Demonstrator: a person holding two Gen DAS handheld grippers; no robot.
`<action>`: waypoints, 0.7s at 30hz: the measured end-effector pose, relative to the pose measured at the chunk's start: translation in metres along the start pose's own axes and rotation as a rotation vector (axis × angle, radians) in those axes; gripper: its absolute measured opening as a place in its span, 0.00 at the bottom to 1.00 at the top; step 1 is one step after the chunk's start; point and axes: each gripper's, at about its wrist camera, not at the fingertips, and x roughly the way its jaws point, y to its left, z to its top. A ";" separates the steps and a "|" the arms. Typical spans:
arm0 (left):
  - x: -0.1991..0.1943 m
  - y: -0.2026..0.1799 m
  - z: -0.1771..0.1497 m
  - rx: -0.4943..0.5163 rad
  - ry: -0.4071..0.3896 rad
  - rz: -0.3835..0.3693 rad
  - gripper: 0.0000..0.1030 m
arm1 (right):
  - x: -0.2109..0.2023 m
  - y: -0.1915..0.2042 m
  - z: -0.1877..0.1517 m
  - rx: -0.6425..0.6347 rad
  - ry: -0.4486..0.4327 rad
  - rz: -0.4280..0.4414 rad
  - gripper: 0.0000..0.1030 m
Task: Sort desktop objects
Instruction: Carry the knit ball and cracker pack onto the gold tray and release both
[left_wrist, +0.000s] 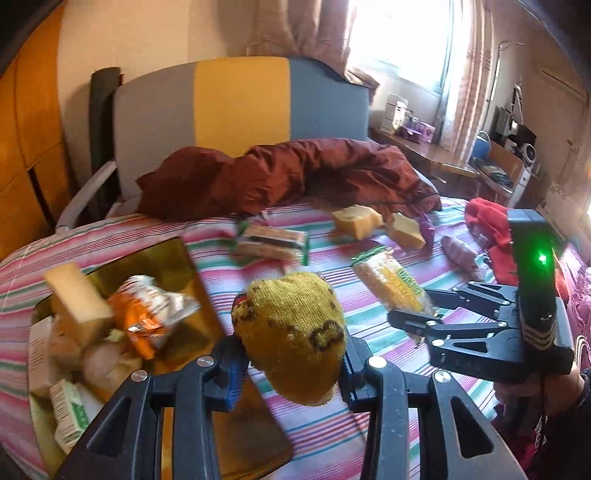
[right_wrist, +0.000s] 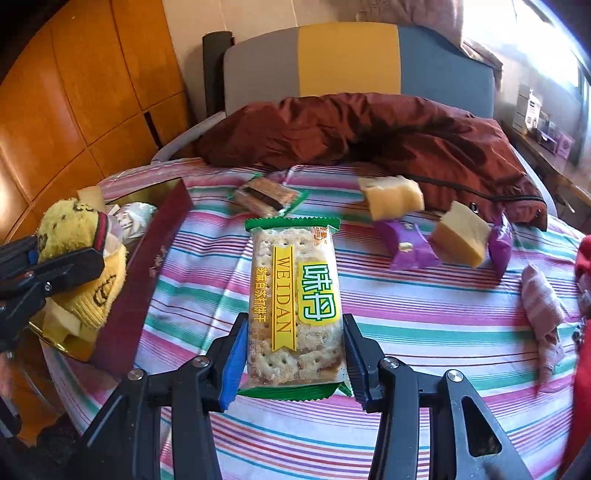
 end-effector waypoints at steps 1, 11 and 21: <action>-0.003 0.004 -0.002 -0.005 -0.004 0.007 0.39 | -0.001 0.005 0.001 0.000 -0.001 0.006 0.47; -0.028 0.052 -0.022 -0.079 -0.030 0.081 0.39 | -0.016 0.057 0.006 -0.021 -0.038 0.067 0.47; -0.043 0.093 -0.045 -0.173 -0.030 0.109 0.39 | -0.016 0.119 0.012 -0.034 -0.047 0.159 0.47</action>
